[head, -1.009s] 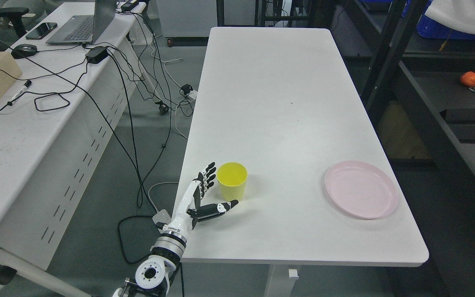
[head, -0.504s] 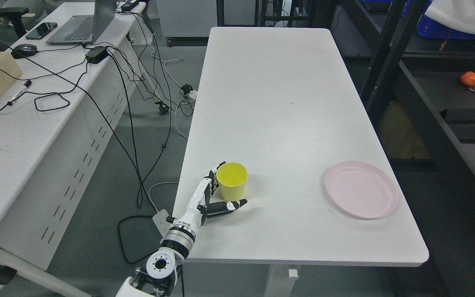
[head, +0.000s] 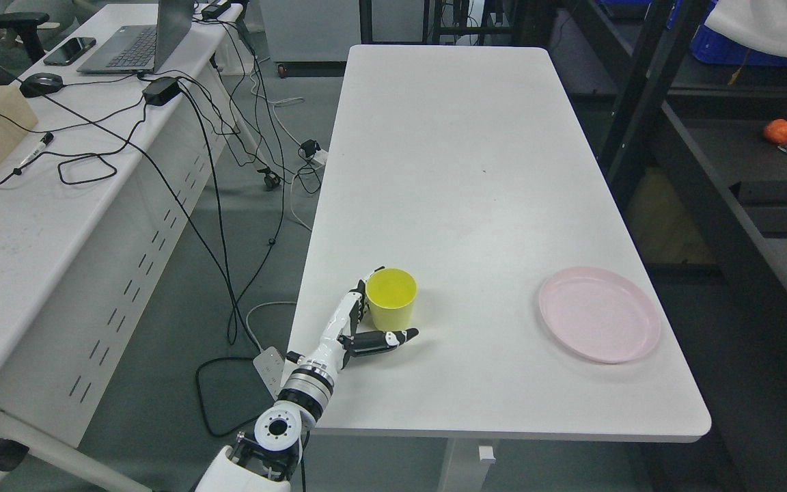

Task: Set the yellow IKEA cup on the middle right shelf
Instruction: 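Close the left hand's fingers around the yellow cup's side, then lift the yellow cup off the table with the left hand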

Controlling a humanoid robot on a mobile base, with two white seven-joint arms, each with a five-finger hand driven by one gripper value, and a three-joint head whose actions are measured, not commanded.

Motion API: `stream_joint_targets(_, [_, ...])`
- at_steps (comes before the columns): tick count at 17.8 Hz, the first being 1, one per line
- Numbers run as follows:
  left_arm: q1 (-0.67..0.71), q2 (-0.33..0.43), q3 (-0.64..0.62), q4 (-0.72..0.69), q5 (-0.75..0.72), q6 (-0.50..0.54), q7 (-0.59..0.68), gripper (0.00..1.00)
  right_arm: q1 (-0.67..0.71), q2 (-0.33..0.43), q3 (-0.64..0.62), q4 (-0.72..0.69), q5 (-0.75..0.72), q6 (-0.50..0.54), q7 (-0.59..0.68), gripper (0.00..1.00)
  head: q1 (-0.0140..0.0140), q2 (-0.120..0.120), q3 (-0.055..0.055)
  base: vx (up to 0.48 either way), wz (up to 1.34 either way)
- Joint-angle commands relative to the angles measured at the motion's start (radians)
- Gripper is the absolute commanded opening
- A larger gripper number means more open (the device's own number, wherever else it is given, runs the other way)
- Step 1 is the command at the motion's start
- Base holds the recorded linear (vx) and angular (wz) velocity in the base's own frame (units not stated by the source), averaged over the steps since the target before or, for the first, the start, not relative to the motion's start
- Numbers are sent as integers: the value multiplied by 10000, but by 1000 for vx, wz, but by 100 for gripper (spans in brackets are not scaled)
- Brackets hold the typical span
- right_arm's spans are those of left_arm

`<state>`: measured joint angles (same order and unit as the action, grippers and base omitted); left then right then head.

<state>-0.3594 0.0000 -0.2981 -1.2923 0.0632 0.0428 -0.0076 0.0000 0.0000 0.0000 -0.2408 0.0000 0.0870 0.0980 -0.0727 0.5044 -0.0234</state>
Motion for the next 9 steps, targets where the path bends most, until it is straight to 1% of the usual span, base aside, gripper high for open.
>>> stream_joint_targets(1, [-103,175,-301,437,43,-14,-16,87,107,-175,168,-1,-245,50,-2146,99,0,0,0,0,0])
stream_joint_targets(2, [-88,175,-301,437,59,-90,-31,82,107,-175,168,-1,-245,50,-2146,99,0,0,0,0,0])
stream_joint_targets(3, [-58,175,-256,422,74,-182,-31,72,107,-175,168,-1,-245,50,-2146,99,0,0,0,0,0])
stream_joint_targets(4, [-12,175,-149,437,120,-547,-31,58,107,-175,168,-1,-245,50,-2146,99,0,0,0,0,0])
stream_joint_targets(6, [126,175,66,452,303,-1559,45,24,107,-175,168,14,-245,50,-2146,99,0,0,0,0,0])
stream_joint_targets(7, [157,175,143,452,502,-1791,182,14,107,-175,168,-1,-245,50,-2146,99,0,0,0,0,0])
stream_joint_targets(9, [234,175,189,391,916,-2114,580,0,107,-175,168,-1,-245,50,-2146,99,0,0,0,0,0])
